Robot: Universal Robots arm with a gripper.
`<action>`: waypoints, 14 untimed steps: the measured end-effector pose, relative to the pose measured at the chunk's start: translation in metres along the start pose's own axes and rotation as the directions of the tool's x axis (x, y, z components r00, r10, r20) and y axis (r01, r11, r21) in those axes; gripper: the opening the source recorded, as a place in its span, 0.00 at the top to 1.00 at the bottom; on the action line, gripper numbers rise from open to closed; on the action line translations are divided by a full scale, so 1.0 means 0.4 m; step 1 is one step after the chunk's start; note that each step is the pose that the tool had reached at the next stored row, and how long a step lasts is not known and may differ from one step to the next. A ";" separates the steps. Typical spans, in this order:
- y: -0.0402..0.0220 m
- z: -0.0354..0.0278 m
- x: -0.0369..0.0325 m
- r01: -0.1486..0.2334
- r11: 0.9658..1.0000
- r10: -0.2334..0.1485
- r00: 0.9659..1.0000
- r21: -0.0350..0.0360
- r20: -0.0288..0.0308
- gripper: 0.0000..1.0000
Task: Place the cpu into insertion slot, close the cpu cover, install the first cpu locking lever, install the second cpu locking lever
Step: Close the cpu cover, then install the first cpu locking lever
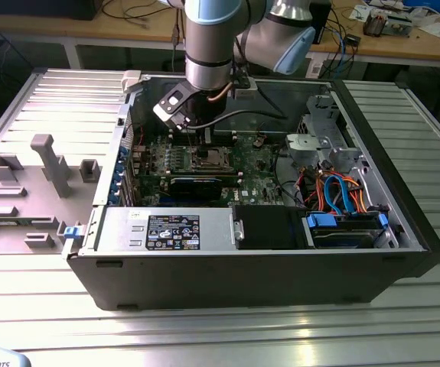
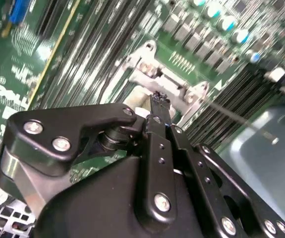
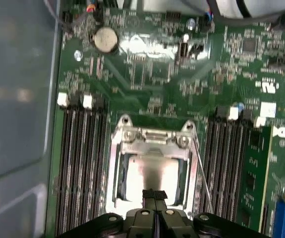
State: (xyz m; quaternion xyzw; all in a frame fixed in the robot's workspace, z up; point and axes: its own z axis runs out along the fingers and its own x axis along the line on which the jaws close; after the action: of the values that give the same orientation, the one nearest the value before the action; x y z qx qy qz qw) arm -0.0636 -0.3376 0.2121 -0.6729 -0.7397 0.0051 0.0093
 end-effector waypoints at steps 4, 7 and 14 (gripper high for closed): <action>0.029 0.000 0.001 0.000 1.000 0.000 1.000 0.000 0.002 0.89; 0.029 -0.002 0.001 0.000 1.000 0.000 1.000 0.001 0.003 0.89; 0.029 -0.004 0.001 0.000 1.000 0.000 1.000 0.000 0.003 0.89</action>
State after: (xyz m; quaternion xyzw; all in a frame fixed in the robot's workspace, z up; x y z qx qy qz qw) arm -0.0520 -0.3362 0.2133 -0.6729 -0.7396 0.0061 0.0084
